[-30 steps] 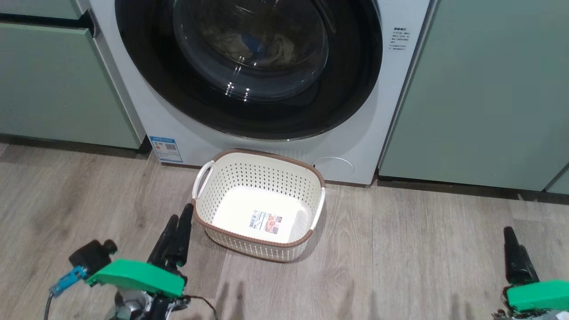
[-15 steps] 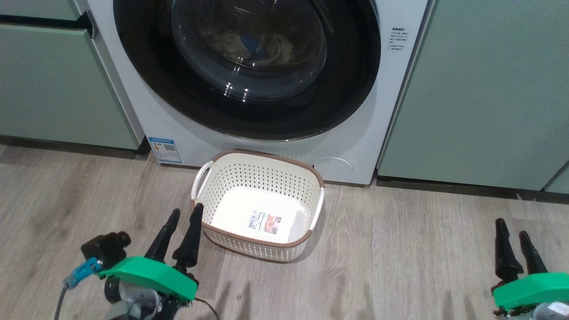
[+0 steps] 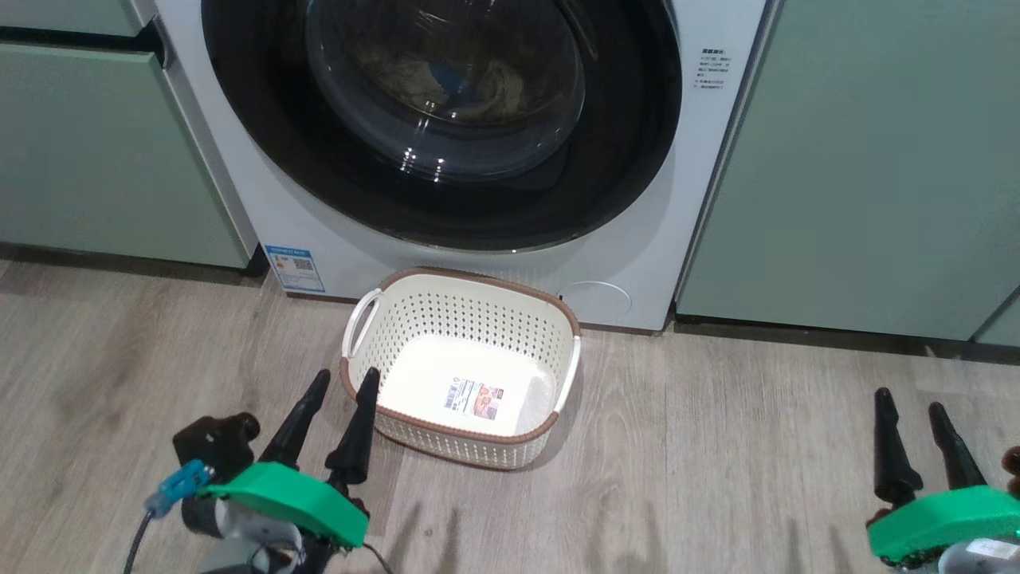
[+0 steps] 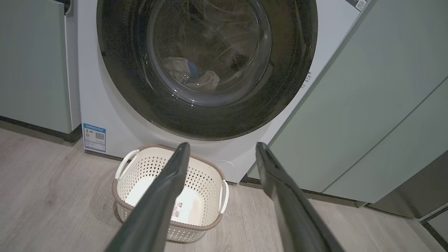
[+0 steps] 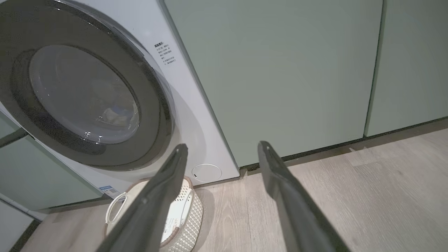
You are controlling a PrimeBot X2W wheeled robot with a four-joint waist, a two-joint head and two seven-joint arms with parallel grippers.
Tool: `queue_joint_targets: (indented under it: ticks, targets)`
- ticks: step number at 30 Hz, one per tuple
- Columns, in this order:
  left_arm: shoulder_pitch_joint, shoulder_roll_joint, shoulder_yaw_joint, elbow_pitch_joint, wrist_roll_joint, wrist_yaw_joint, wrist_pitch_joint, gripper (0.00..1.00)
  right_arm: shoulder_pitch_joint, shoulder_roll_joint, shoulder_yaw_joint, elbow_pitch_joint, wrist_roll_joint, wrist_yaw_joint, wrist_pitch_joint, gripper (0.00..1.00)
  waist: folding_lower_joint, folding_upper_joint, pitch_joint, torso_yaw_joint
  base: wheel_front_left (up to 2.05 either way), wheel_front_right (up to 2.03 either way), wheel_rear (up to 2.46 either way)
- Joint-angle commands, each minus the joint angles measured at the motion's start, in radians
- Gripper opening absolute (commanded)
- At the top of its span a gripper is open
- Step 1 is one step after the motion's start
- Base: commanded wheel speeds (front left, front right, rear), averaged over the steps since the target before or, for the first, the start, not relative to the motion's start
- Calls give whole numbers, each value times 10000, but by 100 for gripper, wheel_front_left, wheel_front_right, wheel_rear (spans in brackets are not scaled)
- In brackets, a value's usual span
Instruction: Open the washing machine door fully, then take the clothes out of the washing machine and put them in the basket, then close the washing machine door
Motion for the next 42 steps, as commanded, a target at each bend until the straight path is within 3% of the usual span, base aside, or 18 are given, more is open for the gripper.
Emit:
queue_joint_targets:
  ticks: [1, 30, 42]
  targets:
    - [-635, 133, 260, -388, 316, 52, -171, 100, -488, -267, 206, -417, -331, 11, -178, 100, 0, 0, 2, 0, 0, 0, 0]
    - [-954, 102, 289, -73, 3119, 408, -996, 100, -435, -246, 332, -800, -3469, 14, -1004, 100, 0, 0, -40, -17, 0, 0, 0]
    - [-946, 86, 283, 94, 2890, 513, -1012, 100, -383, -114, 177, -662, -3284, 14, -1019, 100, 0, 0, -2, -33, 0, 0, 0]
